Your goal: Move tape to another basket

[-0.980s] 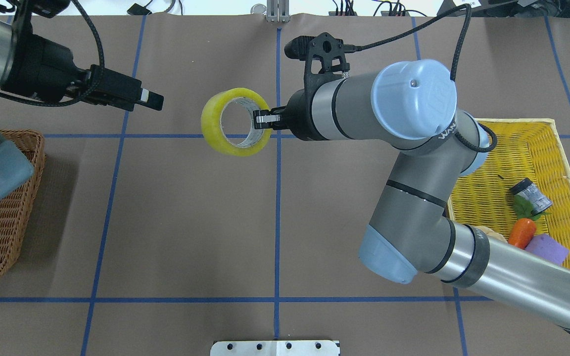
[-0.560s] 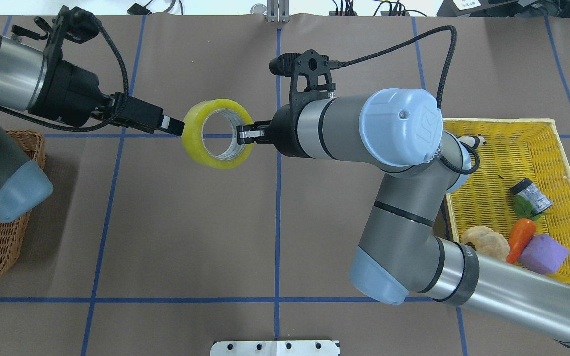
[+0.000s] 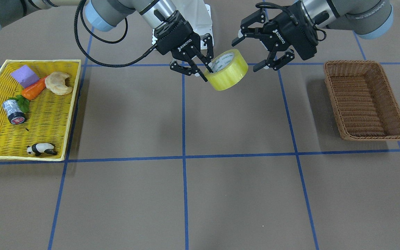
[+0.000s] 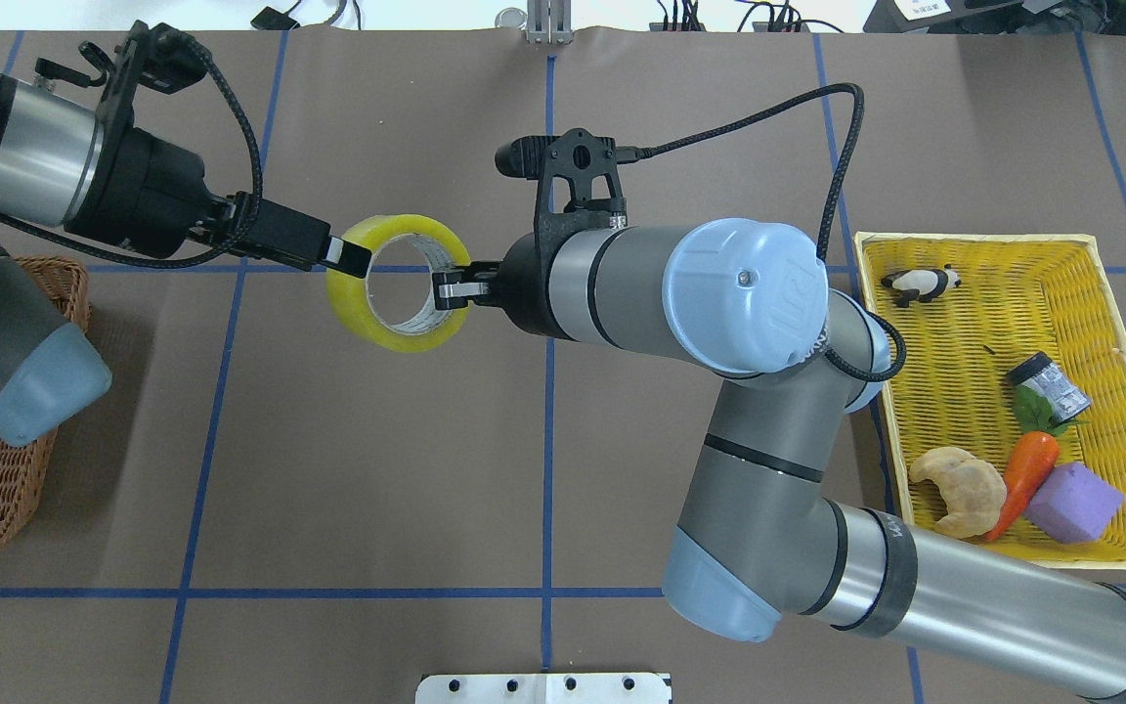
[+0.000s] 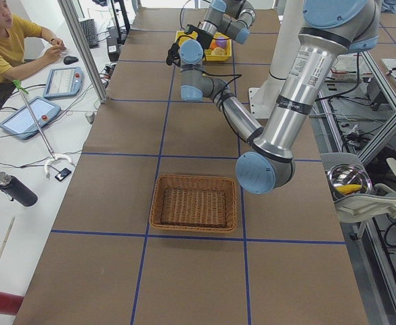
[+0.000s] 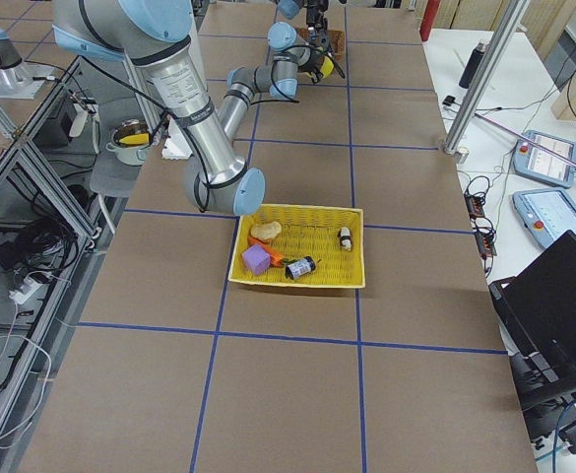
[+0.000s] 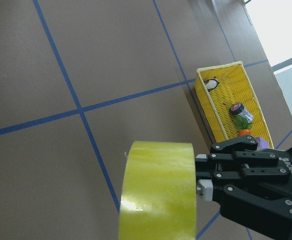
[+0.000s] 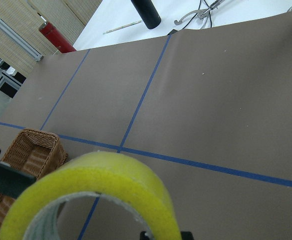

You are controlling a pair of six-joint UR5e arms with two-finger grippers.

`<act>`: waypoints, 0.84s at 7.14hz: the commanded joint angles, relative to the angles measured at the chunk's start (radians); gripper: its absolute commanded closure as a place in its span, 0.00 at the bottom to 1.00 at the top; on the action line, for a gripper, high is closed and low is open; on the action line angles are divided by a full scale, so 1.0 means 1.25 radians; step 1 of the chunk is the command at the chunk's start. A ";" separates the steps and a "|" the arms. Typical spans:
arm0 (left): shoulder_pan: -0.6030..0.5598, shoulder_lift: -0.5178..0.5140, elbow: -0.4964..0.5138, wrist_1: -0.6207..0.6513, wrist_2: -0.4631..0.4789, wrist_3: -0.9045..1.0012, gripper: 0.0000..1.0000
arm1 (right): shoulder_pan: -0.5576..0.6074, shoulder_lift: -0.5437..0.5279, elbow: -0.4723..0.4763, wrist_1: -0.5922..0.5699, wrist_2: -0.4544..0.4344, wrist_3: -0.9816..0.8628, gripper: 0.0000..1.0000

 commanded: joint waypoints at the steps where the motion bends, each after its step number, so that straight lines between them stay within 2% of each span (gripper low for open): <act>1: 0.000 0.000 0.006 0.000 0.000 0.002 0.01 | -0.015 0.001 0.007 0.002 -0.005 0.002 1.00; 6: 0.003 0.000 0.011 0.000 0.000 0.002 0.01 | -0.015 0.003 0.010 0.003 -0.006 0.000 1.00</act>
